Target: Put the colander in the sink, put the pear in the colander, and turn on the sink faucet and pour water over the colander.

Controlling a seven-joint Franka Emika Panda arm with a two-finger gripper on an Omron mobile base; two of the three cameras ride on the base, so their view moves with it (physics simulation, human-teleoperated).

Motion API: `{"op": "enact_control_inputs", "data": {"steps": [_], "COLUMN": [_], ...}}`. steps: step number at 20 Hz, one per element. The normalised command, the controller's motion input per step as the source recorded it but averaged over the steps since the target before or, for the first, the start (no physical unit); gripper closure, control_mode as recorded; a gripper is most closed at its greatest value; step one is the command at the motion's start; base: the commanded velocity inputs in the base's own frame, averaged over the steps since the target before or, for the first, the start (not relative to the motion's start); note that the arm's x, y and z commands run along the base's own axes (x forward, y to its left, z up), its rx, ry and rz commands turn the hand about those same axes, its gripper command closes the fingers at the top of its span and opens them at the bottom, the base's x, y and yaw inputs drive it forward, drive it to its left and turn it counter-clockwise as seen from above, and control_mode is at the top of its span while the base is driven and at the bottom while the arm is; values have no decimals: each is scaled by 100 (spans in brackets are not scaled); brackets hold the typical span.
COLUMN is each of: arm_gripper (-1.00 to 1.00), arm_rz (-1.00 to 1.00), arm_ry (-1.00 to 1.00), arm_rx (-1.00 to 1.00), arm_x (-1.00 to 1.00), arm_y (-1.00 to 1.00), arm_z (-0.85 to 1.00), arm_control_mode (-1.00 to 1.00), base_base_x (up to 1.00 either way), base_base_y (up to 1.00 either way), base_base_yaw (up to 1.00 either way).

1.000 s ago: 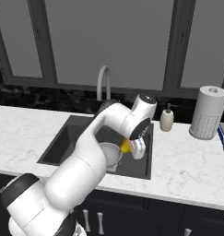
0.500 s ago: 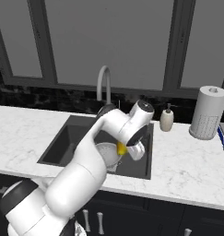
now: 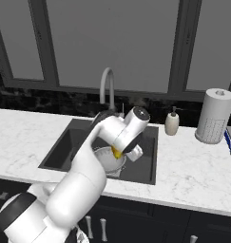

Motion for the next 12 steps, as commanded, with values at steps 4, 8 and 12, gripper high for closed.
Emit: {"op": "enact_control_inputs", "data": {"steps": [4,8,12], "arm_gripper": [100,100,100], "arm_rz": [18,13,12], "arm_ry": [-15,-1,1], "arm_rx": [-3,-2,-3], "arm_x": [17,43,55], "arm_y": [27,37,29], "arm_z": [-26,-16,-17], "arm_control_mode": [-100,-100,-100], "base_base_x": [0,0,0], "base_base_y": [0,0,0], "base_base_yaw": [0,0,0]}}
